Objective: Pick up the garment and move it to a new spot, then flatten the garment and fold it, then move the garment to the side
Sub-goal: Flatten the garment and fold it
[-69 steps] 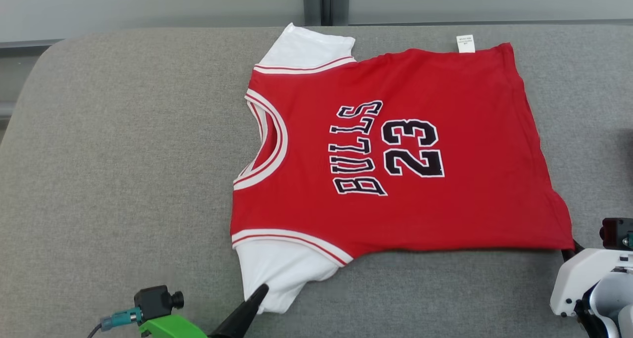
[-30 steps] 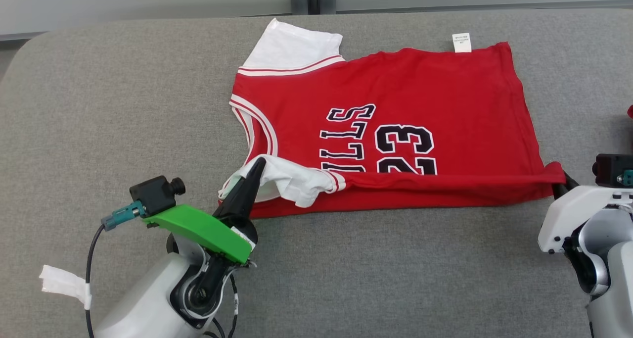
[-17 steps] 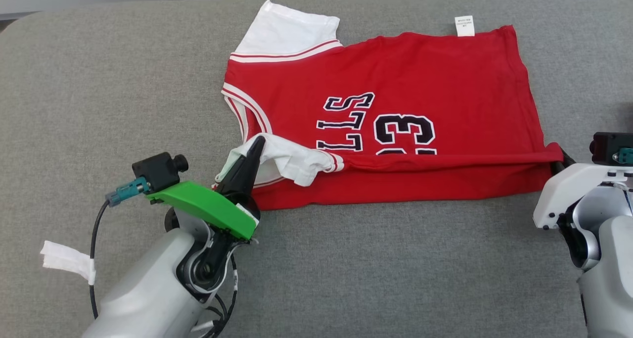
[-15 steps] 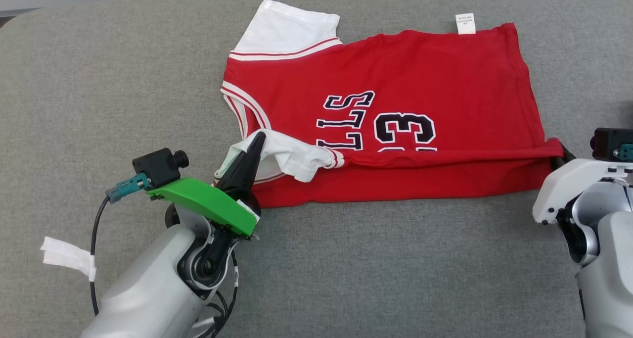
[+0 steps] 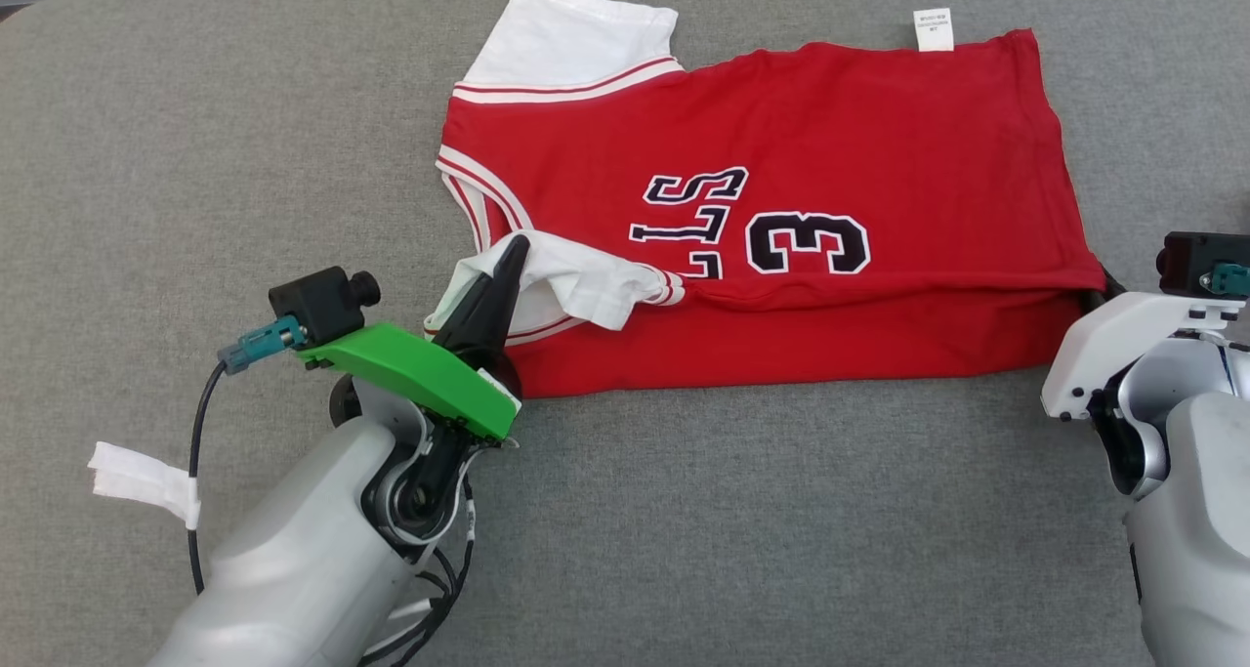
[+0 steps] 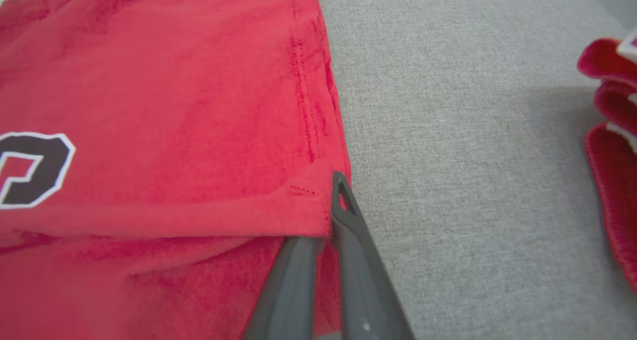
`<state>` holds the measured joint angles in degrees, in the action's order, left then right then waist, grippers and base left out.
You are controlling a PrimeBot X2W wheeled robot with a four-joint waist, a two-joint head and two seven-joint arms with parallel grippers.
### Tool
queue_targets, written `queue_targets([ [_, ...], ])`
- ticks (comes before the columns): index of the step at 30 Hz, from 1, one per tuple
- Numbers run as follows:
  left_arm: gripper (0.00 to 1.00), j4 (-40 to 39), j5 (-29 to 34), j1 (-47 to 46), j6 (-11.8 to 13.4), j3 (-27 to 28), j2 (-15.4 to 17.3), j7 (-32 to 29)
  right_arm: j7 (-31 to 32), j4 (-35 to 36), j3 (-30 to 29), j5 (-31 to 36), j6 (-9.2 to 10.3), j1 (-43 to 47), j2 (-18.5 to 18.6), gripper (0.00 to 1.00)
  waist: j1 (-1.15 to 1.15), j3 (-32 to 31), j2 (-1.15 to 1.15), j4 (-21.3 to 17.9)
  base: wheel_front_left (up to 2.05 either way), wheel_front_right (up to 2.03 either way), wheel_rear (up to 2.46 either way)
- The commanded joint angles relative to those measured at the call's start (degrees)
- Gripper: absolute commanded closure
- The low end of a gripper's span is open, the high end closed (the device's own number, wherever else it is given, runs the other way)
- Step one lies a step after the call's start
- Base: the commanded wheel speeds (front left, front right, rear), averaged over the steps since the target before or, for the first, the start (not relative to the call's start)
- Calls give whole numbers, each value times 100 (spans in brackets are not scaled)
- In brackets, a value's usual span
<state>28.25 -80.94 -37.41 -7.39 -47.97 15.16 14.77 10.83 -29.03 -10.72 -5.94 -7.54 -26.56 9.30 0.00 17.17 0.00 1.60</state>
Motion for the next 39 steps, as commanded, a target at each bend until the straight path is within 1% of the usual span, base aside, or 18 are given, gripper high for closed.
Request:
queue_targets([
  [1,99,110,146,-145,-16,-25,18,29,-45,-30,-43,54,12,-93,5,76,0,12,0,7,0,0,0],
  [2,70,183,154,-179,-16,-37,-36,34,-91,-57,-93,63,12,-118,-10,0,0,20,0,10,0,0,0],
  [3,8,253,191,-215,-16,-24,-69,40,-121,-83,-128,86,12,-132,-22,0,0,24,0,13,0,0,0],
  [4,0,372,251,-256,-16,-2,-95,42,-157,-118,-146,112,12,-147,-39,0,0,25,0,16,0,0,0],
  [6,0,510,393,-320,-16,50,-151,41,-259,-133,-196,146,12,-203,-70,0,0,20,0,18,0,0,0],
  [9,0,581,691,-338,-15,411,-251,44,-445,-118,-275,186,12,-228,-83,0,0,-9,0,28,0,0,0],
  [13,0,494,1363,-60,-15,985,-335,39,-593,-61,-350,207,12,-124,-108,0,0,-109,0,36,0,0,0],
  [17,0,414,2254,275,-15,1464,-319,40,-538,77,-382,172,12,97,-148,0,0,-208,0,15,0,0,0],
  [19,0,447,2776,486,34,1597,-314,40,-422,132,-363,178,12,226,-130,0,0,-236,0,7,0,0,0],
  [22,0,506,3488,811,221,1643,-322,41,-202,279,-335,170,12,447,-141,0,0,-257,0,-1,0,0,0],
  [24,0,575,3819,971,349,1663,-356,41,-26,381,-339,213,12,565,-153,0,0,-251,0,-3,0,0,0],
  [30,0,954,4412,1095,652,1595,-477,42,418,630,-403,264,12,653,-217,0,0,-207,0,13,0,0,0],
  [35,0,1239,4518,979,635,1606,-616,41,709,542,-375,224,12,589,-277,0,0,-181,0,50,0,0,0],
  [38,0,1471,4534,945,667,1586,-649,41,807,489,-363,205,12,602,-273,0,0,-160,0,72,0,0,0],
  [39,0,1594,4544,907,712,1586,-661,24,823,455,-367,204,12,594,-269,0,0,-148,0,78,0,0,0],
])
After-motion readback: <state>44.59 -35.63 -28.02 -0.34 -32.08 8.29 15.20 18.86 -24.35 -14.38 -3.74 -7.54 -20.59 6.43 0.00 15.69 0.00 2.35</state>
